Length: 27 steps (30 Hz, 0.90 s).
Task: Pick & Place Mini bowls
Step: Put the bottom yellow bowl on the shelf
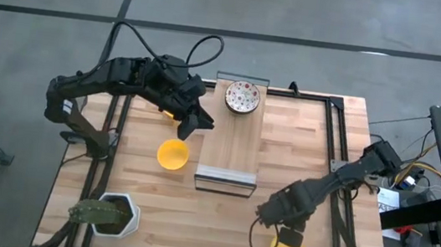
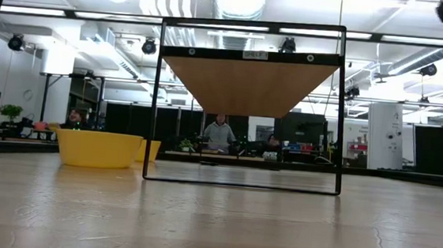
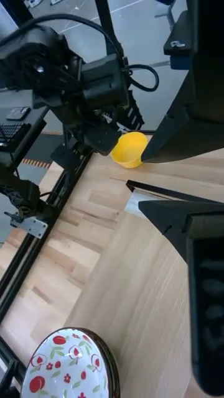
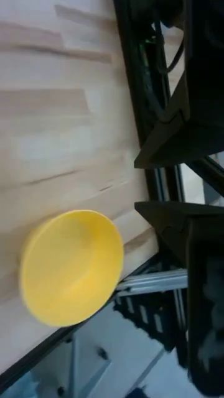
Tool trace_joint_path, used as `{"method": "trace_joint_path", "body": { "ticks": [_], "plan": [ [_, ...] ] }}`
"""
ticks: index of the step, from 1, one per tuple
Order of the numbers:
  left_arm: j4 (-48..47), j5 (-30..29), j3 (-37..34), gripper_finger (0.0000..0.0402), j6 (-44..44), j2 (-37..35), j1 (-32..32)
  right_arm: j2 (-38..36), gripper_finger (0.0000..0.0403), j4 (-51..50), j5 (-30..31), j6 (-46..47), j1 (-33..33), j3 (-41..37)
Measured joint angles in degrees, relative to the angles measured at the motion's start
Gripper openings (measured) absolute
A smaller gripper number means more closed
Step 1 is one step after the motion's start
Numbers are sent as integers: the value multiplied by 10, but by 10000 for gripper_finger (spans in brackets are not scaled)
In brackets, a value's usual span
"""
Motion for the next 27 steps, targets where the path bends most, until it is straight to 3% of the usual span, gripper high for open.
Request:
{"method": "trace_joint_path", "body": {
  "ticks": [7,11,27],
  "plan": [
    [0,0,0,100,1,0,0,0,138,126,-62,15,28,-62],
    [0,0,0,100,2,0,0,0,147,186,-69,21,47,-96],
    [0,0,0,100,2,0,0,0,117,368,-68,83,80,-237]
  ]
}}
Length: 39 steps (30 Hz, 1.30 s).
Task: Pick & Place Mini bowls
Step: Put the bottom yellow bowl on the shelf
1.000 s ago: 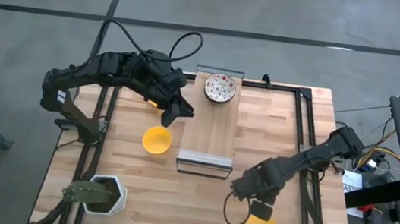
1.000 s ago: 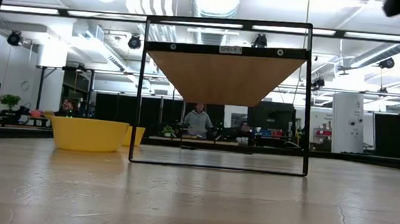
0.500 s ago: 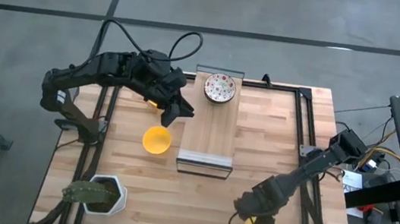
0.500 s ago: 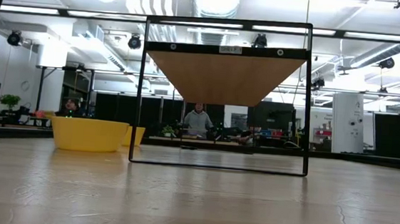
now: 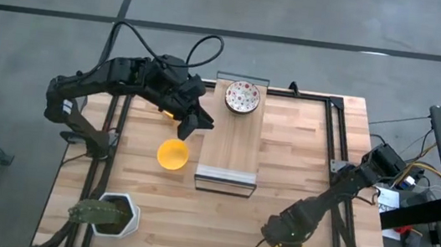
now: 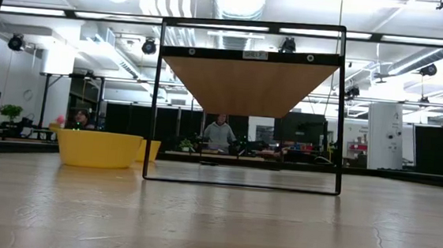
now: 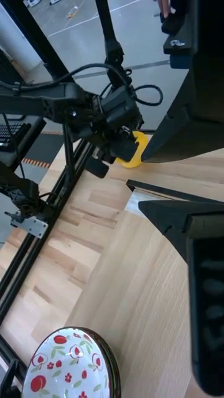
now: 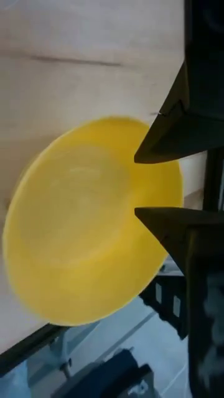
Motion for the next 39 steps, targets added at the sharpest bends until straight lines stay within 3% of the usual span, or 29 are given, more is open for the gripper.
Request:
{"method": "trace_joint_path", "body": {
  "ticks": [7,14,17,27,34,39],
  "plan": [
    [0,0,0,100,0,0,0,0,95,11,0,4,0,-34],
    [0,0,0,100,0,0,0,0,18,28,-15,4,0,-43],
    [0,0,0,100,0,0,0,0,10,29,-16,4,0,-28],
    [0,0,0,100,4,0,0,0,8,-20,8,-8,-2,45],
    [1,0,-5,100,4,0,0,0,10,-72,29,1,-11,56],
    [1,0,-17,100,3,0,-1,-14,44,-119,28,-16,-27,50]
  ]
}}
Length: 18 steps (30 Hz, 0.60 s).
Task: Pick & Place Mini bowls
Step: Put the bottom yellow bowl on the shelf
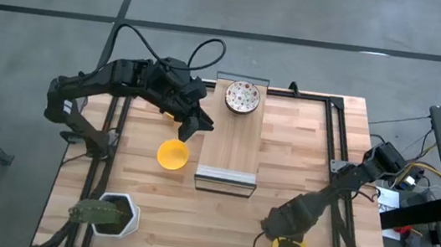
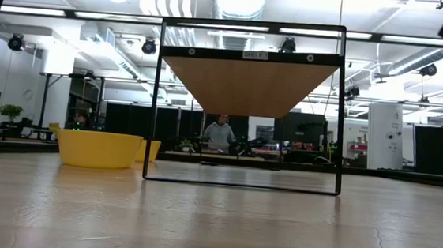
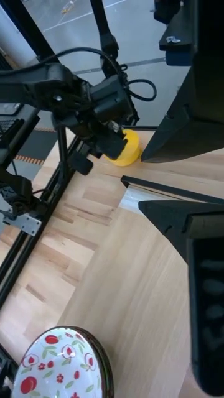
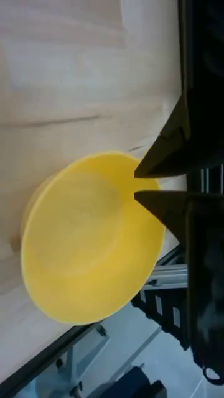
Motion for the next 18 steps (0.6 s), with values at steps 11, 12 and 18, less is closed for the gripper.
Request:
{"method": "trace_joint_path", "body": {
  "ticks": [11,12,18],
  "plan": [
    [0,0,-2,100,-11,0,0,-15,160,67,-16,-2,-24,-50],
    [0,0,-2,100,-11,0,0,-15,164,79,-18,1,-23,-58],
    [0,0,-2,100,-12,0,-1,-15,170,100,-13,10,-23,-102]
  ]
}}
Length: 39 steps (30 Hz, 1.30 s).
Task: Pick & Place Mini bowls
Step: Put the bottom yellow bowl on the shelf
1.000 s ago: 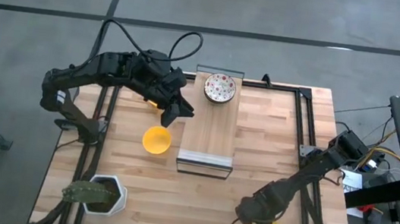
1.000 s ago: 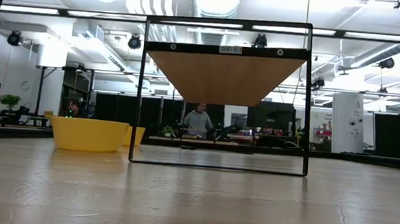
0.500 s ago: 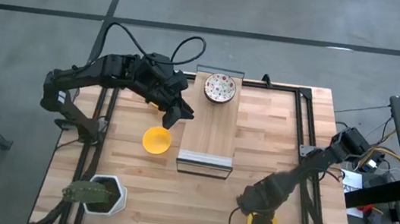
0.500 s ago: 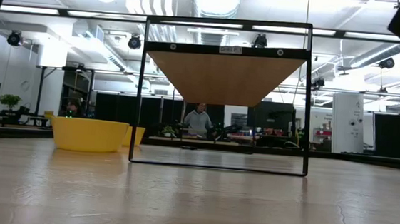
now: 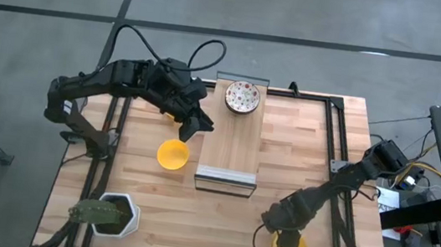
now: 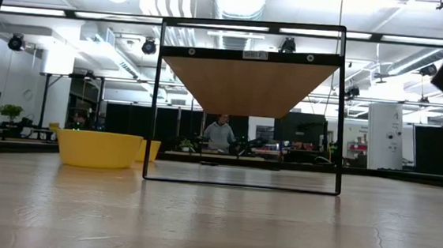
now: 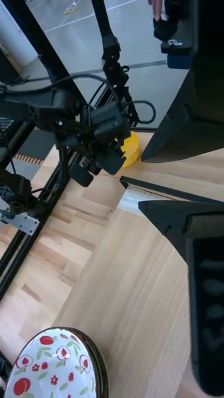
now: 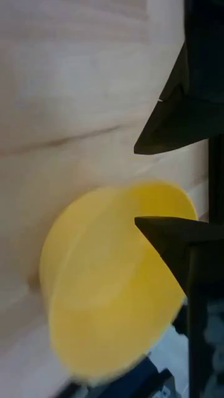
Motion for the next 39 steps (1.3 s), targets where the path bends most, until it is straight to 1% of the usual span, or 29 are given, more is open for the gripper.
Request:
{"method": "trace_joint_path", "body": {
  "ticks": [3,6,9,12,14,21,27,30,34,39],
  "plan": [
    [0,0,0,100,0,0,0,0,162,16,0,-8,0,-16],
    [0,0,0,100,0,0,0,0,139,29,-5,-10,0,-28],
    [1,0,0,100,0,0,0,0,94,61,-22,-9,-1,-35],
    [1,0,0,100,0,0,0,0,28,79,-34,-2,-2,-37],
    [1,0,0,100,0,0,0,0,16,79,-34,5,-3,-36],
    [1,0,0,100,2,0,0,-18,9,62,-36,9,-6,6],
    [1,0,0,100,2,0,0,-64,9,1,-31,17,-23,68],
    [1,0,0,100,2,0,0,-91,9,-29,-24,21,-42,109],
    [1,0,0,100,8,0,0,-121,8,-87,-5,52,-83,168],
    [1,0,1,100,8,0,0,-137,8,-178,38,86,-145,258]
  ]
}}
